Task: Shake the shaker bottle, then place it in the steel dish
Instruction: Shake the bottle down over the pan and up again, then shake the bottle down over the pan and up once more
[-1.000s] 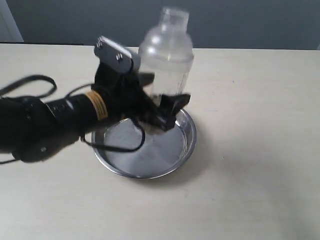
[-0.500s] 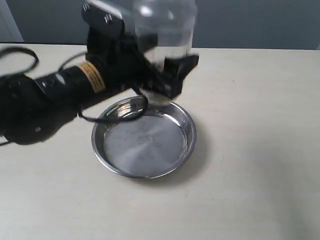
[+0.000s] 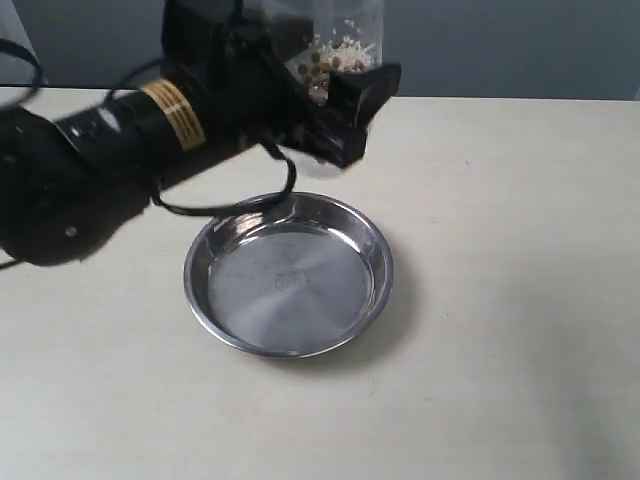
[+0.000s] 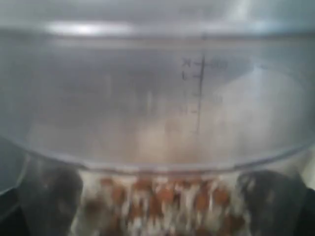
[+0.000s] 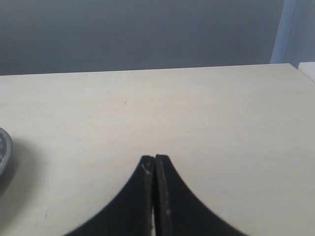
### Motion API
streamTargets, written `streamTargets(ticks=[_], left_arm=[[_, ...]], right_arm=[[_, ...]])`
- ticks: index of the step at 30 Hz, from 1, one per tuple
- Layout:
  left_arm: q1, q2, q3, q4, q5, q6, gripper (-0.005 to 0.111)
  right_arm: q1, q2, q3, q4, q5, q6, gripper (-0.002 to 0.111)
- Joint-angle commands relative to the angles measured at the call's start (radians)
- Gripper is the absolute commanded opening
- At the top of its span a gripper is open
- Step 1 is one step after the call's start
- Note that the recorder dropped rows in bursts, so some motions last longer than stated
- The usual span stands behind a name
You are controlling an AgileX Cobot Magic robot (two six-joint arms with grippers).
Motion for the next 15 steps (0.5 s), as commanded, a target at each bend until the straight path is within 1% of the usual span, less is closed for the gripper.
streamTargets(ticks=[1,3,4,6,8,9,11,12,15], left_arm=[[0.007,0.067,0.042,-0.022,-0.044,-0.005,0.000],[0.007,-0.026,-0.004,0.014,-0.104,-0.005,0.000],[0.007,-0.058,-0.027,0.014,-0.078,-0.005,0.000],[0.007,-0.085,-0.048,0.014,0.054,-0.005,0.000],[0.007,-0.027,-0.003,0.012,0.154,-0.006,0.000],[0.007,0.028,0.039,-0.004,0.151,-0.006,0.000],[0.007,0.126,0.115,-0.054,0.070,-0.011,0.000],[0.007,0.136,0.133,-0.054,0.017,-0.011,0.000],[0.007,0.053,0.127,-0.022,-0.083,-0.031,0.000]], right_arm=[[0.004,-0.004,0.002,-0.002,-0.012,-0.002,-0.001],[0.004,-0.004,0.002,-0.002,-0.012,-0.002,-0.001],[0.004,-0.004,0.002,-0.002,-0.012,-0.002,-0.001],[0.004,-0.004,0.002,-0.002,-0.012,-0.002,-0.001],[0.004,-0.004,0.002,-0.002,-0.012,-0.002,-0.001],[0.004,-0.004,0.002,-0.002,-0.012,-0.002,-0.001],[0.004,-0.004,0.002,-0.002,-0.012,-0.002,-0.001],[0.004,-0.004,0.002,-0.002,-0.012,-0.002,-0.001],[0.004,-0.004,0.002,-0.002,-0.012,-0.002,-0.001]])
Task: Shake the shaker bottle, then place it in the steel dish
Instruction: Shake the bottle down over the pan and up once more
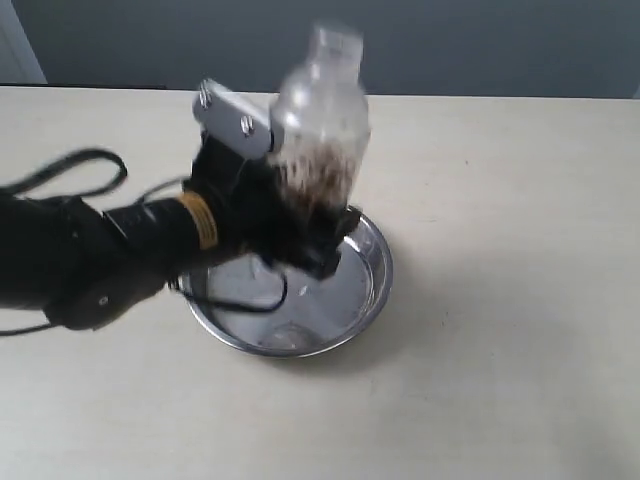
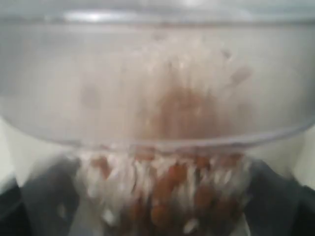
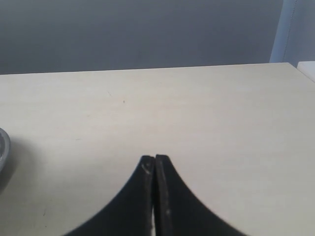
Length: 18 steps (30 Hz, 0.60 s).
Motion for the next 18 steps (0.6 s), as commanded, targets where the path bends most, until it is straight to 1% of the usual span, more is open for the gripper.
streamTargets(ticks=[1,3,4,6,7,8,10,12,13,14,16,17,18], left_arm=[[0.000,-0.122,-0.009,0.010,-0.166,-0.023,0.000],[0.000,-0.193,-0.034,0.007,-0.158,0.002,0.000],[0.000,-0.192,-0.032,-0.016,-0.145,0.016,0.000],[0.000,-0.110,-0.002,-0.074,-0.099,0.031,0.000],[0.000,-0.042,0.021,-0.088,-0.099,0.031,0.000],[0.000,0.010,0.034,-0.100,-0.126,0.027,0.000],[0.000,0.062,0.038,-0.089,-0.255,-0.025,0.000],[0.000,0.011,0.008,-0.013,-0.381,-0.042,0.000],[0.000,-0.035,-0.026,0.008,-0.388,-0.042,0.000],[0.000,-0.070,-0.068,0.009,-0.356,-0.036,0.000],[0.000,-0.114,-0.135,0.007,-0.163,-0.034,0.000],[0.000,-0.105,-0.141,0.007,-0.070,-0.040,0.000],[0.000,-0.070,-0.130,0.005,-0.017,-0.040,0.000]], right_arm=[[0.004,-0.004,0.002,-0.002,-0.012,-0.002,-0.001],[0.004,-0.004,0.002,-0.002,-0.012,-0.002,-0.001],[0.004,-0.004,0.002,-0.002,-0.012,-0.002,-0.001],[0.004,-0.004,0.002,-0.002,-0.012,-0.002,-0.001],[0.004,-0.004,0.002,-0.002,-0.012,-0.002,-0.001],[0.004,-0.004,0.002,-0.002,-0.012,-0.002,-0.001],[0.004,-0.004,0.002,-0.002,-0.012,-0.002,-0.001],[0.004,-0.004,0.002,-0.002,-0.012,-0.002,-0.001],[0.004,-0.004,0.002,-0.002,-0.012,-0.002,-0.001],[0.004,-0.004,0.002,-0.002,-0.012,-0.002,-0.001],[0.004,-0.004,0.002,-0.002,-0.012,-0.002,-0.001],[0.004,-0.004,0.002,-0.002,-0.012,-0.002,-0.001],[0.004,-0.004,0.002,-0.002,-0.012,-0.002,-0.001]])
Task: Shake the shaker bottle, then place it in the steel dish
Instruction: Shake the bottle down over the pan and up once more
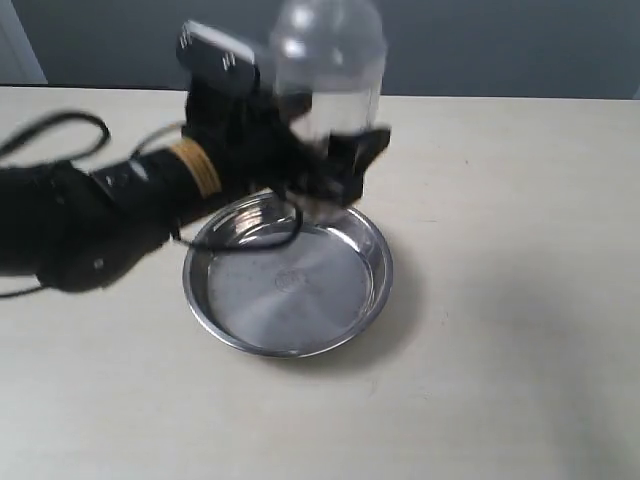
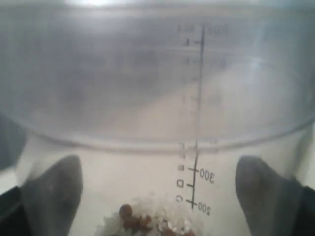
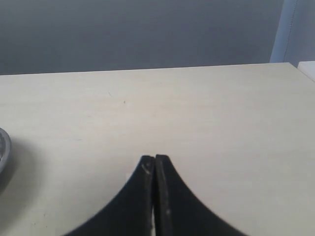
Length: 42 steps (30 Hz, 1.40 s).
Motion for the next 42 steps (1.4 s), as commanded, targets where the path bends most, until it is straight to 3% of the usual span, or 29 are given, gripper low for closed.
streamTargets(ticks=[1,4,8,11,14,17,21,23,26,30,33,35,37,39,42], left_arm=[[-0.002,0.037,-0.026,0.002,0.154,-0.018,0.000],[0.000,0.147,0.039,-0.001,0.050,-0.065,0.000],[0.000,0.030,0.014,0.037,-0.077,-0.063,0.000],[0.000,-0.053,-0.030,0.041,0.003,-0.050,0.000],[0.000,0.034,0.013,0.042,0.097,-0.058,0.000],[0.000,0.121,0.061,0.008,0.042,-0.101,0.000],[0.000,-0.060,0.010,0.111,-0.054,-0.081,0.000],[0.000,-0.139,-0.042,0.050,0.065,0.024,0.000],[0.000,-0.082,-0.009,0.025,0.179,0.036,0.000],[0.000,0.090,0.082,-0.024,0.034,-0.010,0.000],[0.000,-0.008,0.048,0.020,-0.069,-0.049,0.000],[0.000,-0.121,-0.023,0.022,-0.014,-0.004,0.000],[0.000,-0.162,-0.065,0.022,0.126,0.007,0.000],[0.000,-0.109,-0.039,0.022,0.206,0.007,0.000],[0.000,0.067,0.035,-0.014,0.184,-0.038,0.000]], right_arm=[[0.004,-0.004,0.002,-0.002,-0.012,-0.002,-0.001],[0.004,-0.004,0.002,-0.002,-0.012,-0.002,-0.001],[0.004,-0.004,0.002,-0.002,-0.012,-0.002,-0.001],[0.004,-0.004,0.002,-0.002,-0.012,-0.002,-0.001],[0.004,-0.004,0.002,-0.002,-0.012,-0.002,-0.001],[0.004,-0.004,0.002,-0.002,-0.012,-0.002,-0.001],[0.004,-0.004,0.002,-0.002,-0.012,-0.002,-0.001],[0.004,-0.004,0.002,-0.002,-0.012,-0.002,-0.001],[0.004,-0.004,0.002,-0.002,-0.012,-0.002,-0.001],[0.004,-0.004,0.002,-0.002,-0.012,-0.002,-0.001],[0.004,-0.004,0.002,-0.002,-0.012,-0.002,-0.001],[0.004,-0.004,0.002,-0.002,-0.012,-0.002,-0.001],[0.004,-0.004,0.002,-0.002,-0.012,-0.002,-0.001],[0.004,-0.004,0.002,-0.002,-0.012,-0.002,-0.001],[0.004,-0.004,0.002,-0.002,-0.012,-0.002,-0.001]])
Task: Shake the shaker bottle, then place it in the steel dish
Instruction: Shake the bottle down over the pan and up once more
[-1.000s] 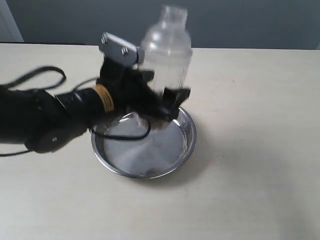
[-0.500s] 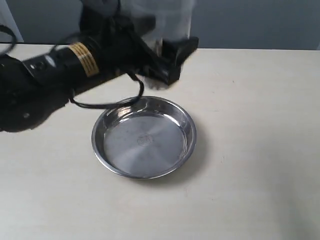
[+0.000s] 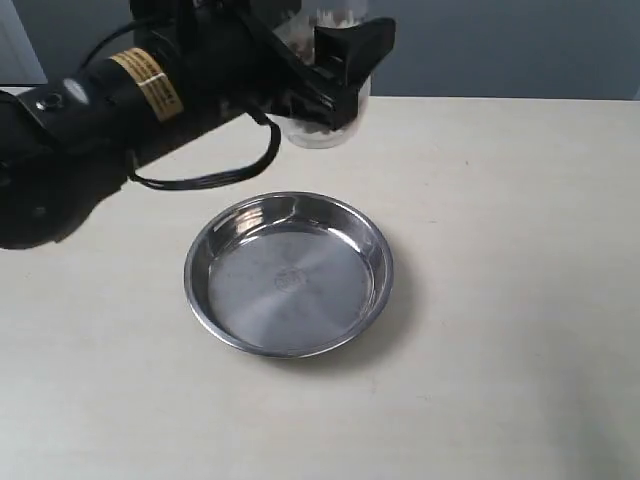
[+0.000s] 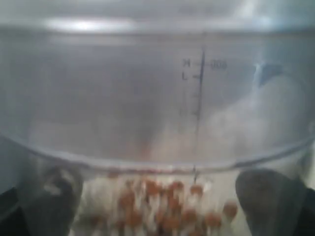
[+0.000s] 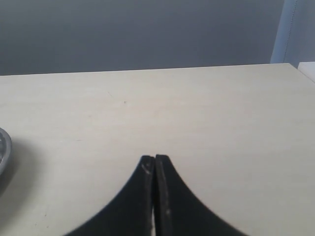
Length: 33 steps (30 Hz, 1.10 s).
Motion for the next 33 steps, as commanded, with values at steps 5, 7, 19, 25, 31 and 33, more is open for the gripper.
streamTargets(ticks=[5,7,19,25,31,33], left_arm=[[0.000,-0.010,0.041,0.029,-0.005,-0.060,0.000],[0.000,0.026,0.079,0.029,0.014,-0.060,0.000],[0.000,0.192,0.215,-0.049,-0.156,-0.082,0.000],[0.000,-0.009,0.137,-0.013,-0.320,-0.003,0.000],[0.000,0.066,0.135,-0.044,-0.038,0.019,0.000],[0.000,0.161,0.192,-0.044,-0.130,-0.048,0.000]], right_arm=[[0.004,-0.004,0.002,-0.002,-0.012,-0.002,-0.001],[0.004,-0.004,0.002,-0.002,-0.012,-0.002,-0.001],[0.004,-0.004,0.002,-0.002,-0.012,-0.002,-0.001],[0.004,-0.004,0.002,-0.002,-0.012,-0.002,-0.001],[0.004,-0.004,0.002,-0.002,-0.012,-0.002,-0.001],[0.004,-0.004,0.002,-0.002,-0.012,-0.002,-0.001]])
